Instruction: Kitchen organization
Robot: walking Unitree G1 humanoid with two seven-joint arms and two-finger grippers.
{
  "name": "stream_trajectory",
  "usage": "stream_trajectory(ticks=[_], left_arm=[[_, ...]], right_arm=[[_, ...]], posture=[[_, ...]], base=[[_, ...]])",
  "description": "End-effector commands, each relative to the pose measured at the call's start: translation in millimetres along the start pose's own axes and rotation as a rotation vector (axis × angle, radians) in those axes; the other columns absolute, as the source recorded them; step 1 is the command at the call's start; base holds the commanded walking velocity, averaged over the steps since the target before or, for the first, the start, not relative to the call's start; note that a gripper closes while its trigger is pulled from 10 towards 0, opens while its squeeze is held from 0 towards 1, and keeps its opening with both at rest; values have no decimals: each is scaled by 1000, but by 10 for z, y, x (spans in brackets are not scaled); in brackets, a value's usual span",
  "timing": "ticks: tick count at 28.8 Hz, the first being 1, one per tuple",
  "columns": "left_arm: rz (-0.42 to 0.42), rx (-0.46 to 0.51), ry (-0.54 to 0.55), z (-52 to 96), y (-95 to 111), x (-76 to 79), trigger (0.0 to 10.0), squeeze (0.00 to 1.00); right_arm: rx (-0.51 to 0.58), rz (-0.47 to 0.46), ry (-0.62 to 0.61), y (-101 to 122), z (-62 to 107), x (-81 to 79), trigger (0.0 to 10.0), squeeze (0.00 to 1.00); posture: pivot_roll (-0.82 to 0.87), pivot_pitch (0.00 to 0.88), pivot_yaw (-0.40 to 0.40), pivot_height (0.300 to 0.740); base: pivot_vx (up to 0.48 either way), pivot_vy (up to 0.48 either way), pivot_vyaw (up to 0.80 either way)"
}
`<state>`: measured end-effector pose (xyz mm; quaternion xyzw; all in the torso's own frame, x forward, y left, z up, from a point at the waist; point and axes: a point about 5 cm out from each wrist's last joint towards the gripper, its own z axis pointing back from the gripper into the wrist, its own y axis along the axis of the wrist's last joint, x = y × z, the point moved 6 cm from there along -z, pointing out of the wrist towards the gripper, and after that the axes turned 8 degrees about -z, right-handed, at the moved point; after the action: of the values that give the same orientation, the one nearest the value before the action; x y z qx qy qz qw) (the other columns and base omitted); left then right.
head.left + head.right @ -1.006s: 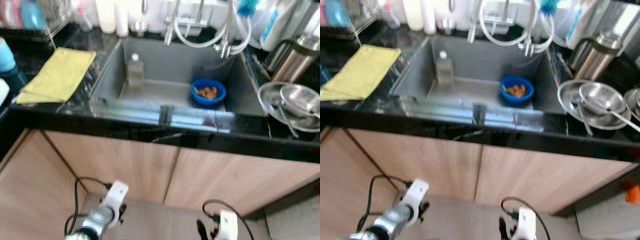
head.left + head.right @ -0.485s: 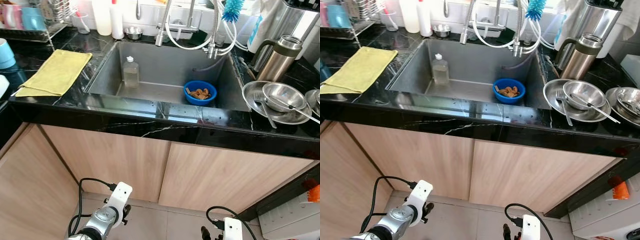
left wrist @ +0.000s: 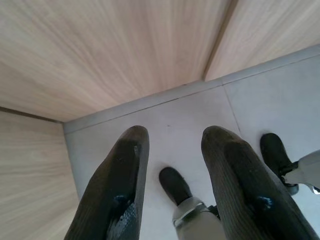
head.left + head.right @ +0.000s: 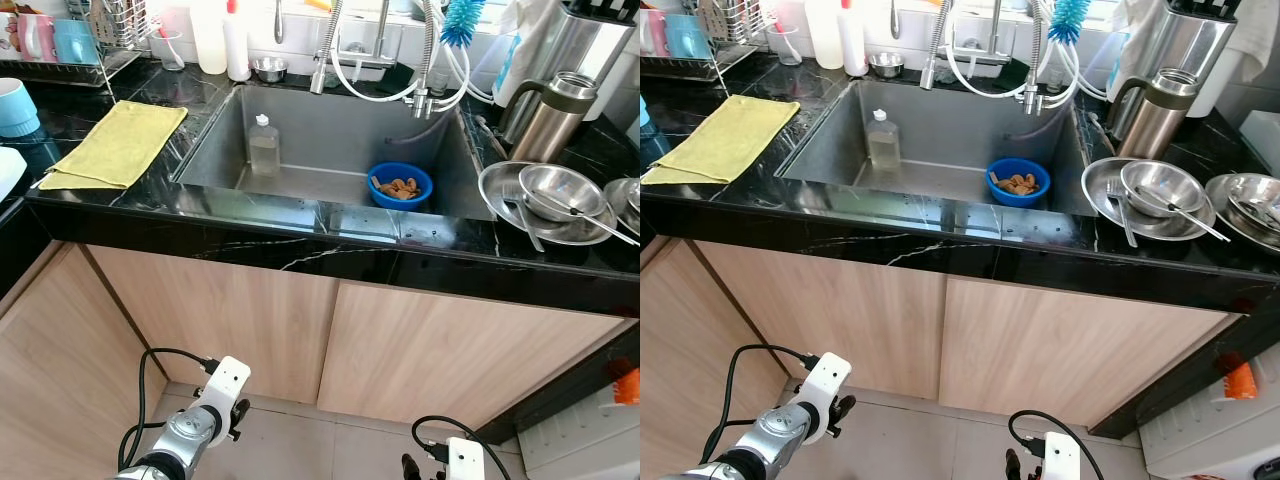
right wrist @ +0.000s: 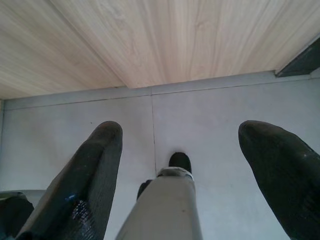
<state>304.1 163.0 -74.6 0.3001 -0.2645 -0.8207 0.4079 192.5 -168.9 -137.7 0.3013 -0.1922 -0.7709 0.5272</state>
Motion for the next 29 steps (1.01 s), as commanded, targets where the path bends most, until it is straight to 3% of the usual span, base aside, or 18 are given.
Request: stream_trajectory(ticks=[1, 6, 16, 29], left_arm=[[-16, -7, -7, 27, -74, -10, 10000, 0], [-15, 18, -15, 30, -36, -11, 10000, 0], [-11, 83, 7, 66, 63, -174, 10000, 0], [2, 151, 27, 106, 156, -283, 10000, 0]], right_arm=[[7, -23, -22, -35, 24, 44, 10000, 0], [42, -55, -38, 0, 31, 60, 10000, 0], [96, -94, -79, 54, 50, 114, 10000, 0], [148, -75, -83, 112, 66, 98, 10000, 0]], posture=[[120, 55, -69, 740], [111, 70, -68, 740], [96, 108, -69, 740], [101, 132, -60, 740]], base=[[0, 0, 0], [0, 0, 0], [0, 0, 0], [0, 0, 0]])
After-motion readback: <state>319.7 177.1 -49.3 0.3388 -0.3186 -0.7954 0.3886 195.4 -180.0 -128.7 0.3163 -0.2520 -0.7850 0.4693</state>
